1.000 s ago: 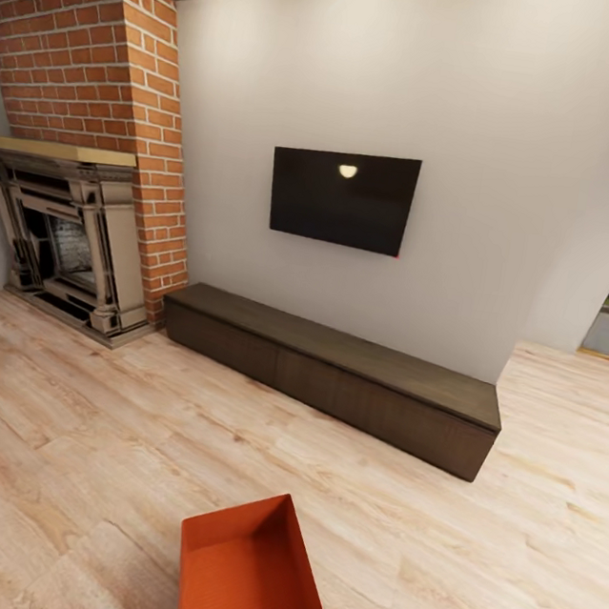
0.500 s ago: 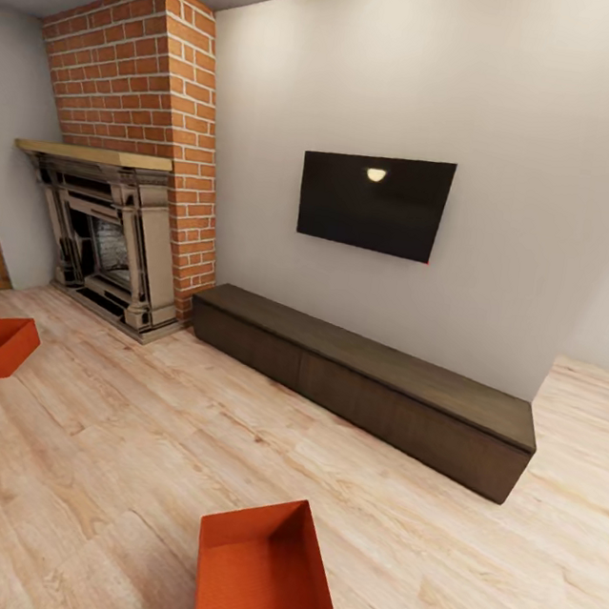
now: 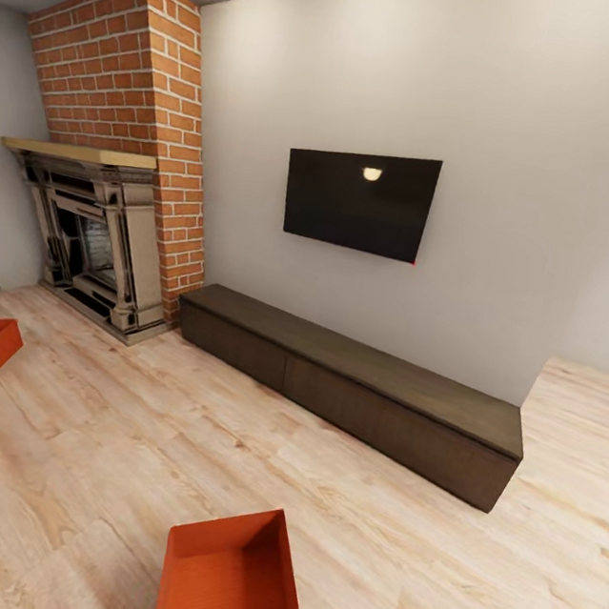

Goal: Move the two storage containers from the living room to the garage. In the garage, place one container on the floor and stack the other container on top of it (either order is fine).

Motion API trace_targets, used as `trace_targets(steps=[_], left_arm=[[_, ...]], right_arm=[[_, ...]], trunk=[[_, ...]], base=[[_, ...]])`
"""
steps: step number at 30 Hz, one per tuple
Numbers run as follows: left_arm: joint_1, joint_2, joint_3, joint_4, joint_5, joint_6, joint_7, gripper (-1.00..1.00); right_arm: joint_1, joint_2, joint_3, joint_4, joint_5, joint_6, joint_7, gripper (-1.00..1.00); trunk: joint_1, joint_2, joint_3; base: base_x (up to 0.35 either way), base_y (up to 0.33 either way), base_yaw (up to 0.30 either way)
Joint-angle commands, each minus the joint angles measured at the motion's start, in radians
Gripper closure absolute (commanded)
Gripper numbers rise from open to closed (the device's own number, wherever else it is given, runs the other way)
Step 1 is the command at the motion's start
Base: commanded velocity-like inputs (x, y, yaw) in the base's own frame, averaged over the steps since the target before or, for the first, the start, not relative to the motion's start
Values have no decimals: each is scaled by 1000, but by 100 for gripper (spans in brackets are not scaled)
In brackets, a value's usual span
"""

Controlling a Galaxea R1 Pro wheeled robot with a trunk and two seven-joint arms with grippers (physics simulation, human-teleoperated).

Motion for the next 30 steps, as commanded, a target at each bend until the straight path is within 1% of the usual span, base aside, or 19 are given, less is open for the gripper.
trace_targets(steps=[1,5,9,30], left_arm=[[0,0,2,-1,7,-2,0,-100],[0,0,1,-1,7,-3,0,-100],[0,0,1,-1,7,-5,0,-100],[0,-1,2,-1,7,-5,0,-100]], right_arm=[[-1,0,9,2,-8,-5,-1,-100],[-1,0,9,2,5,-5,-1,-100],[-1,1,9,2,29,-5,-2,-100],[-1,1,8,2,30,-8,-3,-100]], trunk=[[0,0,-1],[0,0,-1],[0,0,-1],[0,0,-1]], base=[[190,-185,182],[161,-124,231],[36,-23,262],[1,0,269]])
